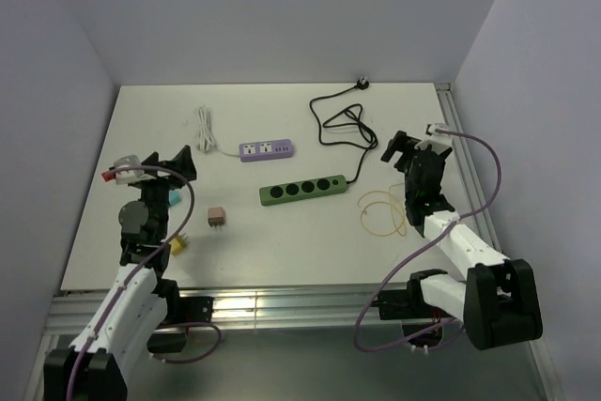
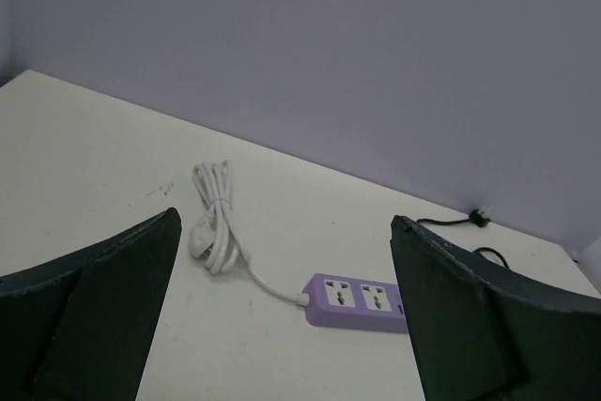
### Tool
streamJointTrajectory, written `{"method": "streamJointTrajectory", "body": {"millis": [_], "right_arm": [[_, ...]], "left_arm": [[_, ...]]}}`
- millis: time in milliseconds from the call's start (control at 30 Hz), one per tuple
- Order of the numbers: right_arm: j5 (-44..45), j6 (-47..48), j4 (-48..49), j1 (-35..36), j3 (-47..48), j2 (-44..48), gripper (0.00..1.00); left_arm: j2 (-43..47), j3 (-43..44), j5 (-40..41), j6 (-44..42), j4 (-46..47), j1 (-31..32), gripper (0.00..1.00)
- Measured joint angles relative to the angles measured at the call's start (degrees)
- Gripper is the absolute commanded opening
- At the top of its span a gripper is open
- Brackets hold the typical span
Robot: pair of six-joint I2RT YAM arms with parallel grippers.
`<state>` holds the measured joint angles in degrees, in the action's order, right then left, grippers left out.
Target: Insert the plug
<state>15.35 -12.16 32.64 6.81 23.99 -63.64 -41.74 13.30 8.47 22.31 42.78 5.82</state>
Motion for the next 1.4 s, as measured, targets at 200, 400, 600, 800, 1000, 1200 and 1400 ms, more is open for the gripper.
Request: {"method": "streamJointTrajectory", "body": {"millis": [200,400,600,800,1000,1200,1400], "right_arm": [[5.0,-10.3,-25.2,0.1,13.1,1.5,1.00],[5.8,-17.8,-39.6,-0.4,17.9,1.9,1.00],[1.3,-22.7,-50.8,-9.5,15.5,3.2,1.00],[-0.9,-22.7,-59.4,-17.2,17.0,0.0,1.00],[-5.3,-22.6,-61.5,-20.0,18.5,-3.8,0.98],[-8.2,-22.8,-62.2,-21.2,19.3,-8.2,0.96],[-6.4,-22.1,-63.6,-21.5,23.3,-10.2,0.96]], "left_arm": [[10.2,-1.1,-0.8,7.5,-8.5,0.3,1.00],[12.0,4.8,4.9,19.7,-27.1,0.3,0.99],[11.0,11.6,2.2,28.3,-41.5,0.3,1.00],[6.8,12.2,-11.8,35.2,-41.5,0.3,0.99],[-0.2,11.1,-26.2,40.8,-35.6,0.4,0.99],[-1.4,9.5,-35.9,43.4,-30.9,0.4,0.97],[-1.6,10.2,-39.1,44.6,-31.1,1.4,0.94]]}}
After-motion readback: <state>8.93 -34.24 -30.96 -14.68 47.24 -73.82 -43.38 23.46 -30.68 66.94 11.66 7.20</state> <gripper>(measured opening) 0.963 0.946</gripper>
